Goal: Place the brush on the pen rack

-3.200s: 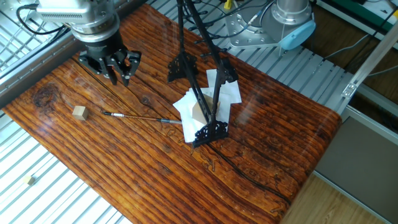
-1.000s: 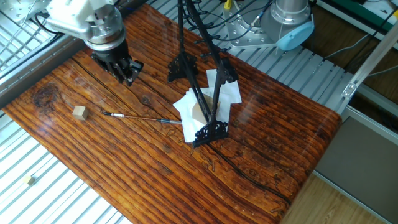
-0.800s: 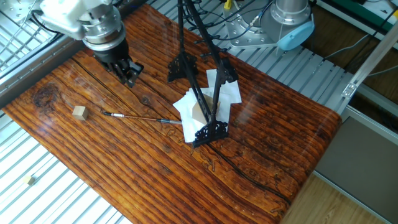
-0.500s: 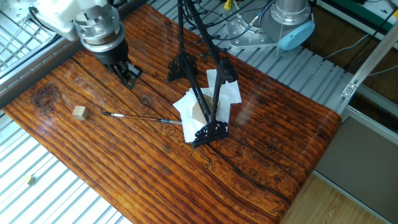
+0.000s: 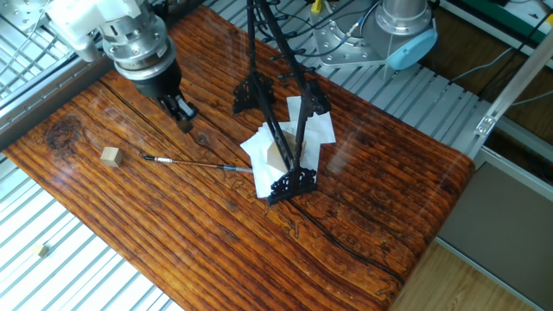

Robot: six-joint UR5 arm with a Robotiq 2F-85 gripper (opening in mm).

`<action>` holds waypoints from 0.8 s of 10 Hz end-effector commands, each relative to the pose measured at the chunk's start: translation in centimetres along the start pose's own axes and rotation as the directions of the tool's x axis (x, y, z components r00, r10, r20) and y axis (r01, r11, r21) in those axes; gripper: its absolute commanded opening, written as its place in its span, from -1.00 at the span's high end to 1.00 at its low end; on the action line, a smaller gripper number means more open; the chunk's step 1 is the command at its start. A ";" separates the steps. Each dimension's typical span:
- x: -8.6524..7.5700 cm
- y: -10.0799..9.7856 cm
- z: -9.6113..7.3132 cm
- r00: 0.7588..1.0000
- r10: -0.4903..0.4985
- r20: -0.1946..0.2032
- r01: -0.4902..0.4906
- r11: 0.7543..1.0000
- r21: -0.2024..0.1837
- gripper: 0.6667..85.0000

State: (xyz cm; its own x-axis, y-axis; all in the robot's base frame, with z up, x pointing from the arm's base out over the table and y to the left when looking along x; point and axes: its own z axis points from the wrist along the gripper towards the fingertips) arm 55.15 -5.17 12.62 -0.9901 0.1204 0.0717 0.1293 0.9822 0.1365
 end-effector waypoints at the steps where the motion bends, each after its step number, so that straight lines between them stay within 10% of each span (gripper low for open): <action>1: -0.8 -0.1 0.2 1.000 0.003 0.023 -0.003 1.000 0.005 0.75; 6: -2.7 0.1 0.1 0.994 -0.048 0.097 0.048 0.999 0.000 0.77; 8: -2.0 -0.3 0.2 0.996 -0.049 0.068 0.048 0.999 0.014 0.74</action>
State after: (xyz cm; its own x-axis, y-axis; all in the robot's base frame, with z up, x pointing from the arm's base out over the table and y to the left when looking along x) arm 57.08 -5.66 12.16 -0.9960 0.0888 -0.0037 0.0876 0.9885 0.1231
